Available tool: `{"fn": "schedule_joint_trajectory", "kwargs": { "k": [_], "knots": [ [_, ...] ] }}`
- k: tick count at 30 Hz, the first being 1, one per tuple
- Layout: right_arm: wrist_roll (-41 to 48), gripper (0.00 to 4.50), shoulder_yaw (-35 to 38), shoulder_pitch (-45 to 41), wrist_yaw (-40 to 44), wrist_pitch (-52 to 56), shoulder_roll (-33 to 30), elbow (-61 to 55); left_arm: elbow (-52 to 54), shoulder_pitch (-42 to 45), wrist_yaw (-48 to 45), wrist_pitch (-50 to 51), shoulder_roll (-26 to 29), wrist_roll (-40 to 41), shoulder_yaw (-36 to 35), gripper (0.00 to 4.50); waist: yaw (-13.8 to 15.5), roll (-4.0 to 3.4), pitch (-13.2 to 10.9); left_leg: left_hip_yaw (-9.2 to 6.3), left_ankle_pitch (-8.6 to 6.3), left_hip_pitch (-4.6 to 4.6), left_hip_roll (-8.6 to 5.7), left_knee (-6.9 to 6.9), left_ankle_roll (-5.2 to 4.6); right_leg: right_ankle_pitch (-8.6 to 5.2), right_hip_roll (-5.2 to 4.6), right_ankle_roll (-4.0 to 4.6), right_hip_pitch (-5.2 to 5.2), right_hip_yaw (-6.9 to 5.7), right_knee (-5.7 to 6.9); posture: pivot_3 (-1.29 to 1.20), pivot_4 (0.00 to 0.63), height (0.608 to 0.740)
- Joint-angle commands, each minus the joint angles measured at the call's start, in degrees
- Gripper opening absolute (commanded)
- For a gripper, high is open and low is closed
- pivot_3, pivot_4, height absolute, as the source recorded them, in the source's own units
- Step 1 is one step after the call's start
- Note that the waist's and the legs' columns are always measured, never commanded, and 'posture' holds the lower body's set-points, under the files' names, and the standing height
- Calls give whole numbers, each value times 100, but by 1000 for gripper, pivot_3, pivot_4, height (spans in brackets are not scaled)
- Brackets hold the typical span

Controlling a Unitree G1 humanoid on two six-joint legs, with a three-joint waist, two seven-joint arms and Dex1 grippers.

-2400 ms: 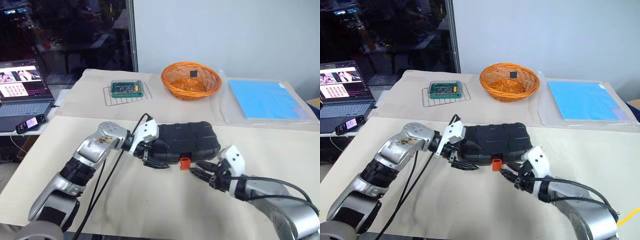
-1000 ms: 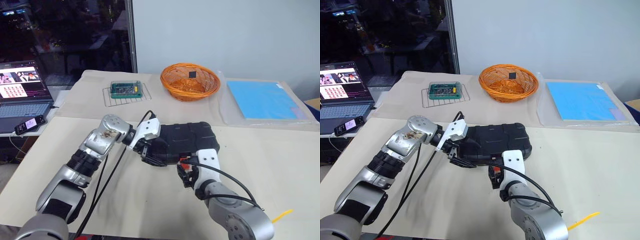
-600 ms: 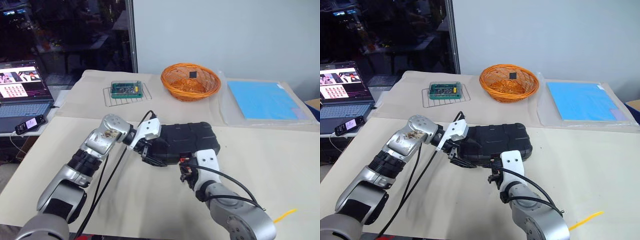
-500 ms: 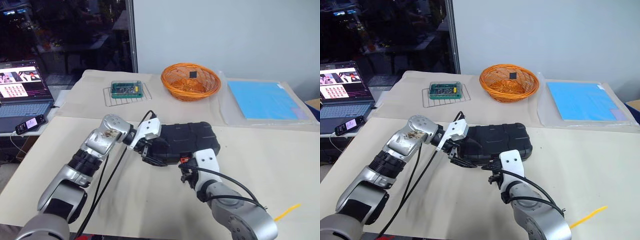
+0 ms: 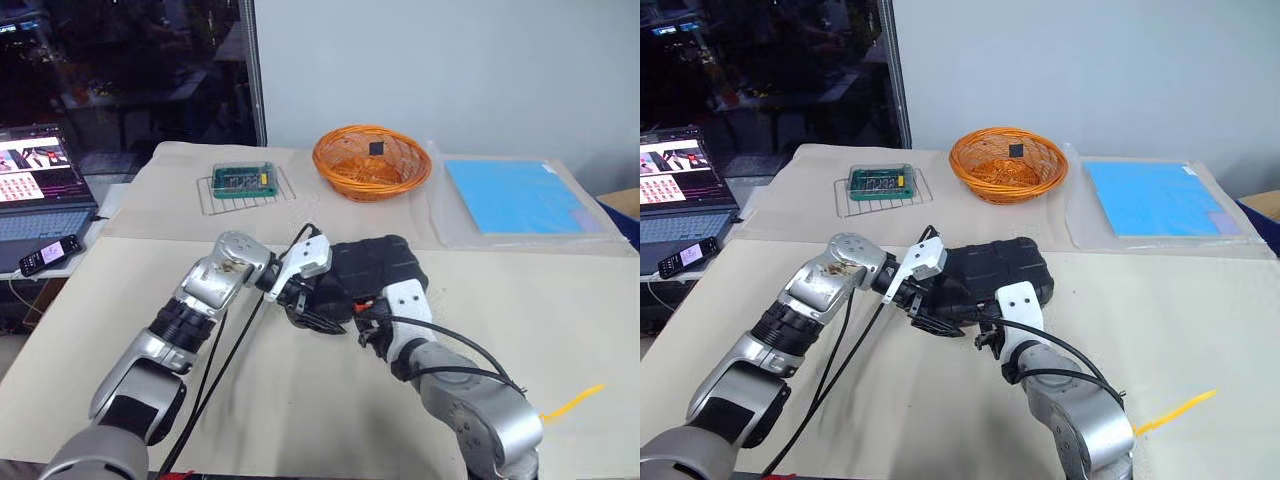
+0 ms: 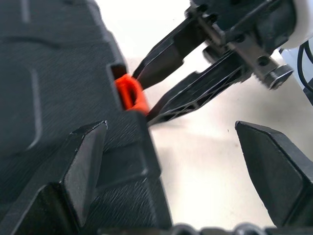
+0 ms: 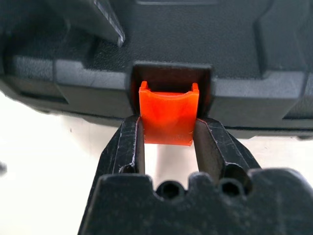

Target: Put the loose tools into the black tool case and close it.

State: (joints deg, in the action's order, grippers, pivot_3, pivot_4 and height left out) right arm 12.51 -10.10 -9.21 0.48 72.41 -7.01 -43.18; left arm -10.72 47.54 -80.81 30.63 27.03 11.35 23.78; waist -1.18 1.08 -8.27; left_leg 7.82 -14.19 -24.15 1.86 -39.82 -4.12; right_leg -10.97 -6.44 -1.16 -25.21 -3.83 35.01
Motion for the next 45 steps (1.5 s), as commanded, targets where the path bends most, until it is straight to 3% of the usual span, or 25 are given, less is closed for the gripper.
{"fn": "schedule_joint_trajectory", "kwargs": {
  "k": [1,2,10,11,18,19,27,38,45],
  "knots": [
    [-27,2618,260,-233,244,-554,-214,166,-47,-165,68,260,-47,-98,223,4500,5,0,0,0,-12,1,0,0,21,0,-1,0,1,1,0,0,150,740],
    [44,2959,301,-170,336,-515,-260,22,-59,-155,95,281,-51,-95,192,4500,19,0,0,-1,-11,1,0,0,23,1,-2,0,-1,0,0,0,150,740],
    [400,2959,754,558,830,-40,-774,-949,-271,-161,188,151,0,-191,123,4500,60,0,0,-3,3,-17,-3,5,-26,-9,-2,-3,-8,0,-3,0,150,740],
    [416,2439,806,605,843,-19,-762,-951,-313,-156,197,122,-5,-203,118,4500,61,0,0,-3,2,-17,-3,6,-26,-11,-1,-2,-9,-1,-3,0,150,740],
    [445,110,691,246,918,-191,-602,-227,-498,-127,250,-19,-45,-254,109,4500,32,0,0,-7,-12,-1,3,7,16,-8,1,6,-5,-3,1,0,150,740],
    [421,38,619,109,922,-272,-563,-1,-522,-129,263,-38,-50,-271,115,4500,33,0,0,-7,-16,3,3,6,23,-8,0,7,-3,-3,0,0,150,740],
    [289,38,365,-676,1035,-945,-443,1239,-623,-177,317,-142,-45,-354,139,4500,29,0,0,-5,6,-8,1,7,-15,-6,-1,8,-10,-2,1,0,150,740],
    [1106,38,719,383,1714,-430,-1030,-289,-548,-330,352,-164,44,-359,95,4500,33,1,1,-8,1,-6,4,13,-16,-9,-1,6,-6,-2,-4,0,150,740],
    [960,38,849,205,1594,-1465,-817,72,-429,-438,366,-184,134,-343,83,4500,23,1,1,-8,-18,7,6,12,26,-8,-2,7,-3,-3,-1,0,150,740]
  ]
}}
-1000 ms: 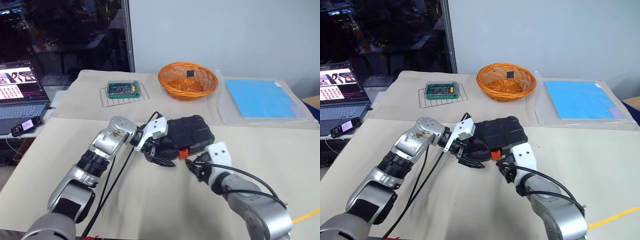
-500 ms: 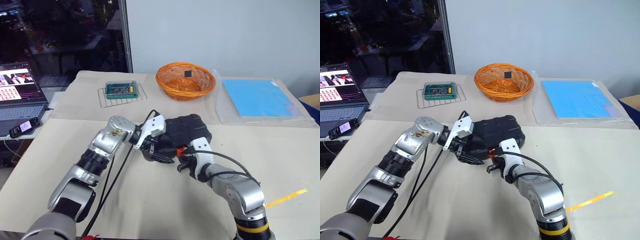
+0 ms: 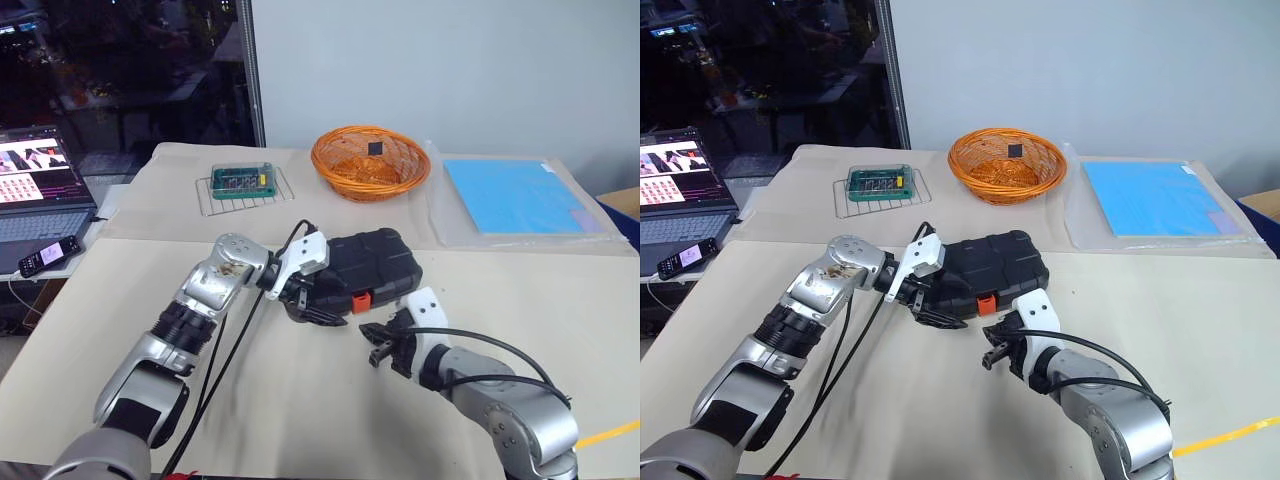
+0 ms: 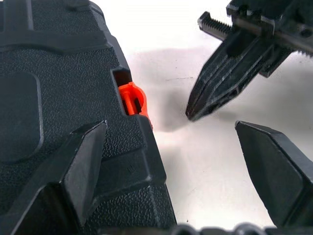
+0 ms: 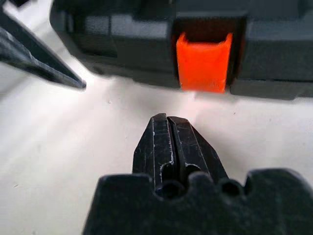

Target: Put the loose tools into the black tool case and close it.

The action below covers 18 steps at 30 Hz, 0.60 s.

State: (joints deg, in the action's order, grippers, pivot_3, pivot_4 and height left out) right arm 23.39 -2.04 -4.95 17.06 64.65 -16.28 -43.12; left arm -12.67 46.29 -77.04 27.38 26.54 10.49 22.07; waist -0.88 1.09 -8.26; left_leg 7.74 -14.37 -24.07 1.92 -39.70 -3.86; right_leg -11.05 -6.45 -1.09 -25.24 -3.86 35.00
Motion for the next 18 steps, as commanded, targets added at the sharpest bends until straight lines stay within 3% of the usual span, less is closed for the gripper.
{"fn": "schedule_joint_trajectory", "kwargs": {
  "k": [1,8,18],
  "knots": [
    [-185,38,-10,-258,-61,-878,114,172,-211,-345,-21,66,218,-287,268,4500,-11,0,0,1,0,-1,0,1,0,0,0,0,-1,0,-1,0,150,740],
    [-364,38,-127,-354,-164,-1421,224,699,-168,-458,-21,-158,369,-376,315,4500,-6,0,0,3,6,-3,0,10,-10,-5,3,5,-4,-1,-2,0,150,740],
    [-1021,38,-1134,-576,-12,-1267,-420,1529,-62,-515,62,-89,365,-330,313,4500,-31,6,15,1,-3,41,4,12,7,-6,-3,6,4,0,-3,0,150,740]
  ]
}}
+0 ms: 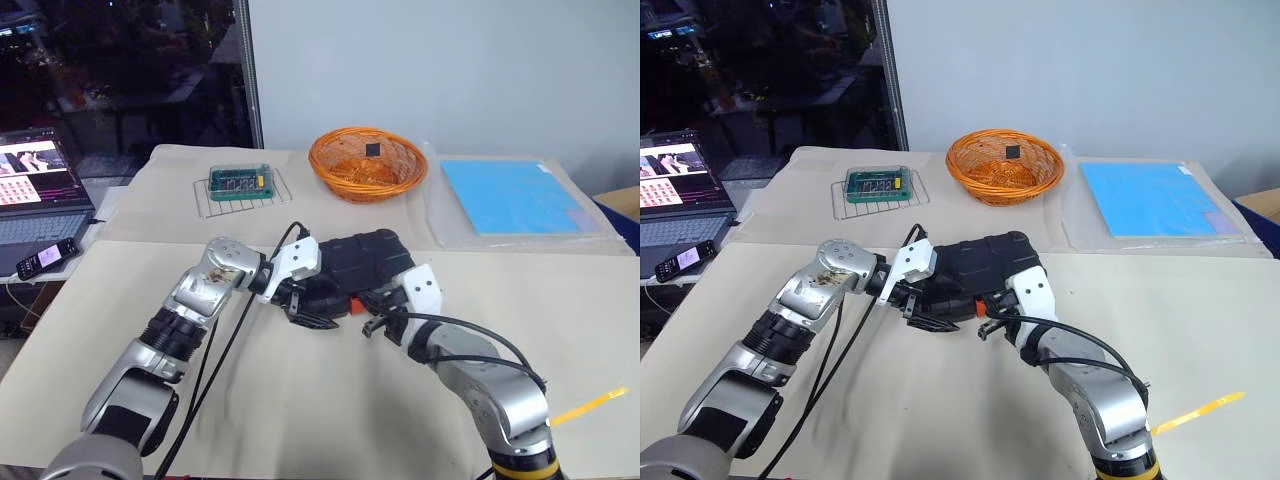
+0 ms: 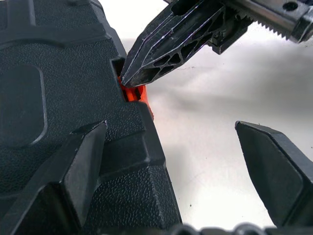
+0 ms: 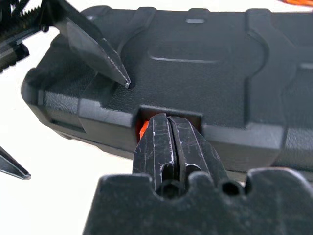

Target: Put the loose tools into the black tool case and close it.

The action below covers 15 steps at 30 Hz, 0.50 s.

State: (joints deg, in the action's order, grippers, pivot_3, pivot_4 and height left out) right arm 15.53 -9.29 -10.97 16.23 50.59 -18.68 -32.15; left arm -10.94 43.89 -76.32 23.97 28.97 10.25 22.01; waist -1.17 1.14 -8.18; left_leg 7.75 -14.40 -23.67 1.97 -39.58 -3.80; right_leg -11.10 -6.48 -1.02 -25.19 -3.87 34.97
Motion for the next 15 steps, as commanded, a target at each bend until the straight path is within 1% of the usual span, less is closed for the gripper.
{"fn": "schedule_joint_trajectory", "kwargs": {
  "k": [1,6,9,11,12,15],
  "knots": [
    [-281,38,-479,19,95,131,-232,475,-230,-276,0,257,117,-305,322,4500,-6,8,17,1,0,7,0,2,1,0,-2,0,2,1,0,0,150,740],
    [-656,38,-1033,-5,245,70,-538,899,-182,-315,45,296,102,-303,291,4500,-4,31,53,2,-8,47,0,25,16,-1,-15,1,19,1,-8,0,150,740],
    [-833,38,-1172,-115,324,-134,-570,1314,-133,-358,76,330,91,-301,272,4500,-7,50,69,2,-10,70,0,42,20,-2,-38,3,29,-1,-13,0,150,740],
    [-930,38,-1194,-176,358,-300,-567,1558,-105,-382,85,347,99,-293,255,4500,-19,53,71,4,-11,96,0,63,24,-3,-56,3,48,-13,-26,0,150,740],
    [-962,38,-1180,-209,367,-397,-548,1659,-120,-388,93,335,103,-294,240,4500,-24,48,73,-4,-15,132,1,73,31,-3,-67,2,83,-24,-47,0,150,740],
    [-908,38,-849,-237,350,-1107,-336,1694,-109,-443,161,226,105,-255,121,4500,-38,33,83,-52,-20,138,5,99,38,-6,-90,-1,102,-78,-109,0,150,740]
  ]
}}
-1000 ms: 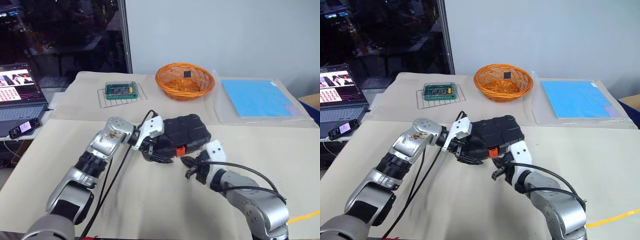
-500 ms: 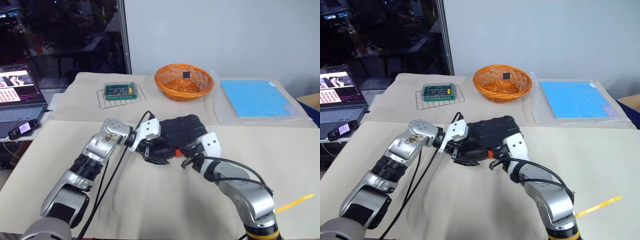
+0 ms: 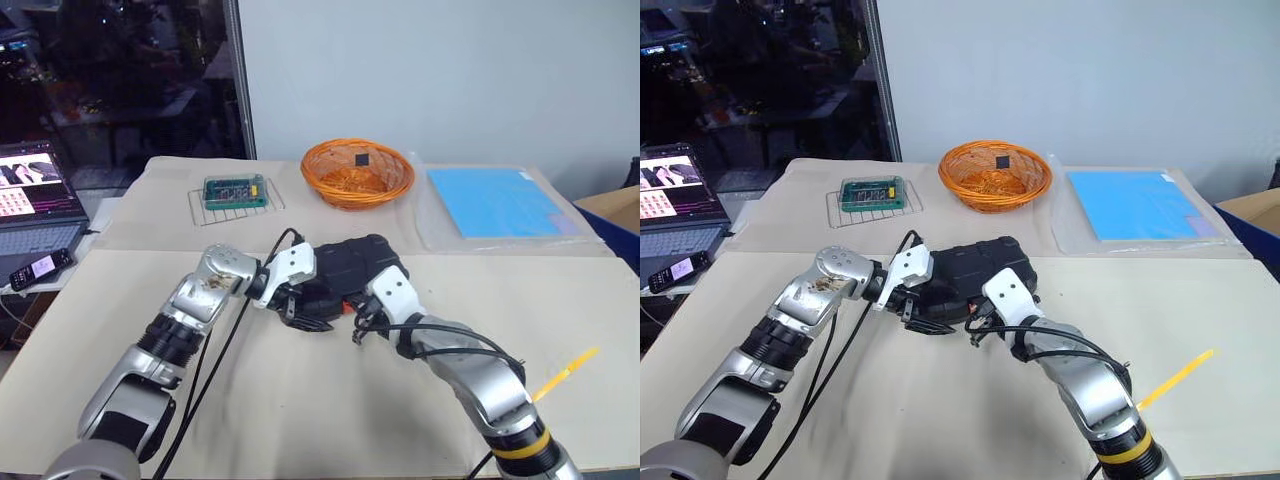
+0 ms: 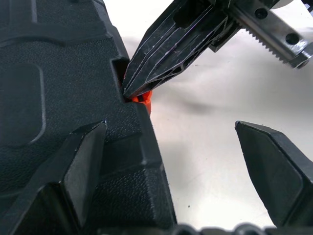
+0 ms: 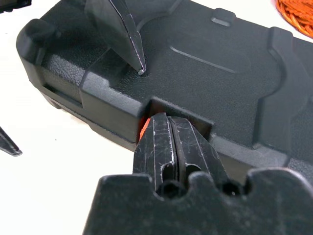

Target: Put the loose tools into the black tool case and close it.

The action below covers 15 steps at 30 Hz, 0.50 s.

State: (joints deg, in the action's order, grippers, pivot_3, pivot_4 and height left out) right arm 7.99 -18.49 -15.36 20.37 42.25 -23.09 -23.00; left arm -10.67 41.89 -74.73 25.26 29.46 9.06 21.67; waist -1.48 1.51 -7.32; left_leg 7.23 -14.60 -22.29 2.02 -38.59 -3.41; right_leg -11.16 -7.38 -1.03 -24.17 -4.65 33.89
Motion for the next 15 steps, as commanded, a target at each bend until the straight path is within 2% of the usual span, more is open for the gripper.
{"fn": "schedule_joint_trajectory", "kwargs": {
  "k": [1,4,6,7,8,9,11,15],
  "knots": [
    [-62,38,278,259,-44,-665,178,612,-71,-305,75,-43,17,-32,-16,4500,-10,-9,-5,-15,0,-4,0,0,0,0,-1,0,-1,-14,-11,0,150,740],
    [545,38,1046,648,312,-1821,393,-91,232,-601,507,-443,-228,448,-822,4500,8,-54,-37,-52,0,-34,0,1,1,0,-11,-1,-10,-68,-47,0,150,740],
    [1097,38,1506,986,753,-1778,211,-538,437,-793,710,-369,-310,765,-1253,4500,65,-93,-64,-57,1,-76,-4,3,3,6,-13,-9,-50,-73,-60,0,150,740],
    [1241,38,1751,1189,925,-1775,33,-717,643,-892,709,-47,-247,960,-1381,4500,103,-82,-77,-52,11,-103,-10,1,11,24,-14,-14,-78,-73,-56,0,150,740],
    [1454,298,2036,1477,1228,-1724,-250,-926,937,-1056,840,179,-197,1093,-1537,4500,122,-73,-91,-36,31,-144,-20,-28,22,155,-14,-9,-94,-69,-39,0,150,740],
    [1569,593,2236,1708,1465,-1716,-515,-1091,1187,-1222,928,324,-150,1269,-1727,4500,143,-70,-94,-35,33,-158,-36,-43,0,143,2,-15,-116,-82,13,0,150,740],
    [1922,1063,2700,2087,1819,-1579,-940,-1395,1731,-1581,1066,720,-6,1638,-2036,4500,174,-70,-94,-33,32,-186,-42,-37,-44,120,11,-11,-144,-88,17,0,150,740],
    [2370,2462,3739,2927,2502,-1517,-1686,-1670,2636,-2449,1265,1110,348,2124,-2612,4500,179,-66,-97,-21,29,-197,-43,-34,6,105,40,-4,-151,-91,17,0,150,740]
  ]
}}
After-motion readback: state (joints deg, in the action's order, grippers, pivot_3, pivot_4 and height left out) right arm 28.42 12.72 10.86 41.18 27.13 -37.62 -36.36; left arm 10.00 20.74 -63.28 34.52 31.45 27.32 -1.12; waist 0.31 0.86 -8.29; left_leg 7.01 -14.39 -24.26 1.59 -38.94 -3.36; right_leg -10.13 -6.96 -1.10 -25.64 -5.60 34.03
